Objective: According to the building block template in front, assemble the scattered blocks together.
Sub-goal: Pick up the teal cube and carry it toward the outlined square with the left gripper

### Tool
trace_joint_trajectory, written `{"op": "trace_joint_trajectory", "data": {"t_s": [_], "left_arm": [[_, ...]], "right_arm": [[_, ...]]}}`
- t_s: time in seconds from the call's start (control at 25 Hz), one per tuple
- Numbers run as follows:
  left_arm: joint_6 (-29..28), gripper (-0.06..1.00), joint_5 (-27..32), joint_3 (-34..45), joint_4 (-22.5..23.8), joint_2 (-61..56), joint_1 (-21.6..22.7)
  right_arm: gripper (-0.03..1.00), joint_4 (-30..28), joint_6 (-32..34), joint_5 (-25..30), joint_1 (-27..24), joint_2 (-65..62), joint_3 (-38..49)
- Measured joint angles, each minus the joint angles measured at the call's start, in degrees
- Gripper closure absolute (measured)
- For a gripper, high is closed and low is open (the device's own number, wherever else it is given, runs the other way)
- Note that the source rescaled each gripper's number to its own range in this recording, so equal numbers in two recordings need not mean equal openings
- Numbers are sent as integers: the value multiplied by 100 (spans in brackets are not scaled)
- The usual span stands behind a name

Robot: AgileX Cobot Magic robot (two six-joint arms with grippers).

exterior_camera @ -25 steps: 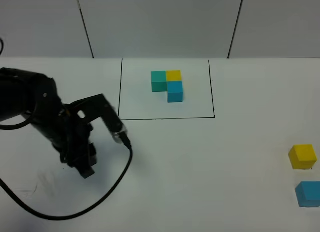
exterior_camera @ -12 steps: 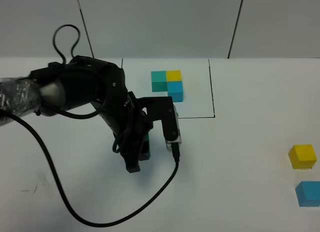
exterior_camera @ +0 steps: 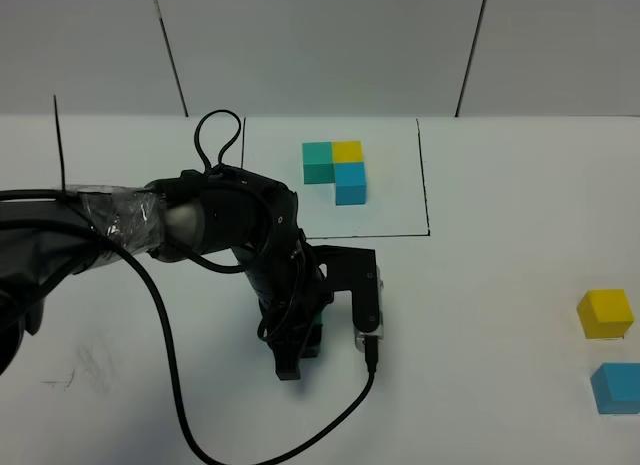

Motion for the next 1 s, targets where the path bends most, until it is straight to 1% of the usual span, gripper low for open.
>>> {"op": "trace_joint_trajectory", "data": {"t_s": [0.4, 0.52, 0.56, 0.6, 0.64, 0.72, 0.76, 0.8, 0.84, 0.88, 0.96, 1.0], "left_arm": [[35, 92, -39, -11, -17, 90, 0], [35, 91, -39, -11, -136, 90, 0], [35, 85, -41, -11, -231, 90, 0], [35, 73, -41, -11, -360, 90, 0], [35, 61, -25, -11, -469, 83, 0], [-33, 28, 25, -11, -694, -3, 0], [-97, 13, 53, -11, -764, -80, 0], [-191, 5, 82, -11, -829, -205, 0], [-291, -2, 133, -11, -862, -359, 0], [-397, -5, 196, -11, -869, -531, 0], [-618, -6, 352, -11, -827, -892, 0], [-781, -5, 447, -11, -725, -1112, 0]], "right_arm": [[37, 13, 0, 0, 0, 0, 0], [37, 18, 0, 0, 0, 0, 0], [37, 18, 0, 0, 0, 0, 0], [37, 18, 0, 0, 0, 0, 0], [37, 18, 0, 0, 0, 0, 0], [37, 18, 0, 0, 0, 0, 0], [37, 18, 0, 0, 0, 0, 0], [37, 18, 0, 0, 0, 0, 0], [37, 18, 0, 0, 0, 0, 0], [37, 18, 0, 0, 0, 0, 0], [37, 18, 0, 0, 0, 0, 0], [37, 18, 0, 0, 0, 0, 0]]}}
